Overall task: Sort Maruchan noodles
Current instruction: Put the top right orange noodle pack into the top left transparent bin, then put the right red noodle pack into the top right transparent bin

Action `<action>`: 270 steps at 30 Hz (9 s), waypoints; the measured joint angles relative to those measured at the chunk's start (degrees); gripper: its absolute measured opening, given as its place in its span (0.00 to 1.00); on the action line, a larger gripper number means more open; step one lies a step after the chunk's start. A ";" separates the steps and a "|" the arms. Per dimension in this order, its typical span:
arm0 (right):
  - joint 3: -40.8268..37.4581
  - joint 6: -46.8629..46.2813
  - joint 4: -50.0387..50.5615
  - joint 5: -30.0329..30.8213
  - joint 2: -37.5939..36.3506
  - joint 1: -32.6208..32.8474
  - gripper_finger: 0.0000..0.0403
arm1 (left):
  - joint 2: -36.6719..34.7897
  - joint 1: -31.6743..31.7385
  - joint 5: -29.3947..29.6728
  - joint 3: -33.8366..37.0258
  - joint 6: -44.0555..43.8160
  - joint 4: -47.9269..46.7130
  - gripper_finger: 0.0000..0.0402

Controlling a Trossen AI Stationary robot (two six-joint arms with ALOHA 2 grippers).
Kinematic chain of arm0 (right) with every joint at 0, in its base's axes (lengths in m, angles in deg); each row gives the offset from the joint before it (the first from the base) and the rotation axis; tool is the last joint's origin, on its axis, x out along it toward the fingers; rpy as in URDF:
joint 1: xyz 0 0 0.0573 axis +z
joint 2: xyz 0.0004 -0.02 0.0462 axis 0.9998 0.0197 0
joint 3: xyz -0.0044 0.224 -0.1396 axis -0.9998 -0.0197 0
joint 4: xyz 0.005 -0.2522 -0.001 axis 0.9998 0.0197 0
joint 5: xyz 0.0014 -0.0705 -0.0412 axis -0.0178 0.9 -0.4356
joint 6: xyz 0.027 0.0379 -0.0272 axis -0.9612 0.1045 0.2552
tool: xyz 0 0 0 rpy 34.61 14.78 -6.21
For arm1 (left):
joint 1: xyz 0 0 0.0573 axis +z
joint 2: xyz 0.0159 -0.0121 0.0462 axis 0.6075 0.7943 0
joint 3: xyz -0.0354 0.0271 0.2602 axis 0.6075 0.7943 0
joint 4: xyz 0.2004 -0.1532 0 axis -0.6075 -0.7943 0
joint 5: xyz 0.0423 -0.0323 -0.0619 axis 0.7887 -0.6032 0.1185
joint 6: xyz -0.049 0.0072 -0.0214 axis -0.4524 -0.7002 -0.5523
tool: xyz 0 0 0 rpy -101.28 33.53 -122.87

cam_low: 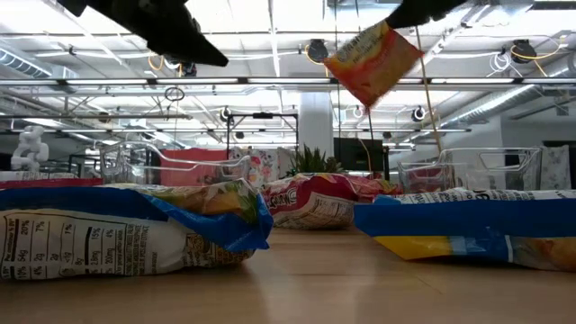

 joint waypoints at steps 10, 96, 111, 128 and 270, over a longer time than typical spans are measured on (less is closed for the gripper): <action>-0.02 3.34 -14.92 -12.22 8.25 -2.22 0.00 | 2.74 -1.93 0.06 -0.01 0.86 11.97 0.17; -0.02 3.77 -18.58 -15.65 13.20 0.57 0.11 | 14.80 2.99 3.38 0.02 -0.13 33.07 0.01; 0.02 4.32 -11.10 4.55 2.38 7.74 0.38 | -3.77 12.25 7.30 0.02 -0.95 11.53 0.00; 0.02 5.69 -9.37 5.24 0.48 10.74 0.37 | -12.89 30.59 10.52 0.02 27.19 -1.55 0.00; 9.92 -47.64 15.61 -34.79 37.09 11.82 0.53 | -0.34 2.88 -7.53 0.04 -0.62 -5.37 0.29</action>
